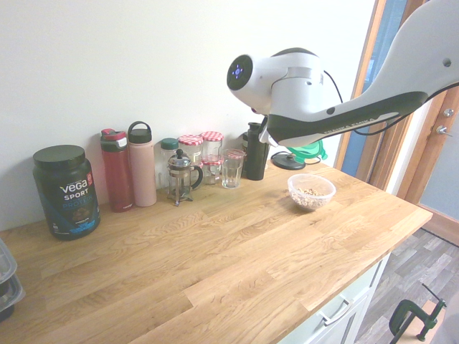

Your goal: Cover the lid of food container

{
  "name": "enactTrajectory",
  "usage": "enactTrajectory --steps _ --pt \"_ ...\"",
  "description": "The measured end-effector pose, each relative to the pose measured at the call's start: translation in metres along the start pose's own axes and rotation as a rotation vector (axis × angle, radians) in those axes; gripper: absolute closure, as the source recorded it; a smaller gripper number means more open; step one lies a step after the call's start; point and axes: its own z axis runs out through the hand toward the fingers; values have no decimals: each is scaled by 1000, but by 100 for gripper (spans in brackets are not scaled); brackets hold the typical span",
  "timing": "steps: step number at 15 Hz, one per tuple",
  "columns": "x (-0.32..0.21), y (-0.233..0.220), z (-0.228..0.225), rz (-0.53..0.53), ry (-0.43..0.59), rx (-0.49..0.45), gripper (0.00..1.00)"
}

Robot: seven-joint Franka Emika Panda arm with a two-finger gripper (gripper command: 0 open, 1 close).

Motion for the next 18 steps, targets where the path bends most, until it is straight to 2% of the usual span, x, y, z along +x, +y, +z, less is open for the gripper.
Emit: enactTrajectory --steps 5,7,9,12,18 --pt "-38 -15 76 0 105 -324 100" --pt "-48 -30 96 -19 130 -399 100" --pt "-51 -49 104 -28 127 -397 100" --pt "-54 -79 92 -42 136 -368 100" --pt "-93 -105 93 -94 121 -395 100"
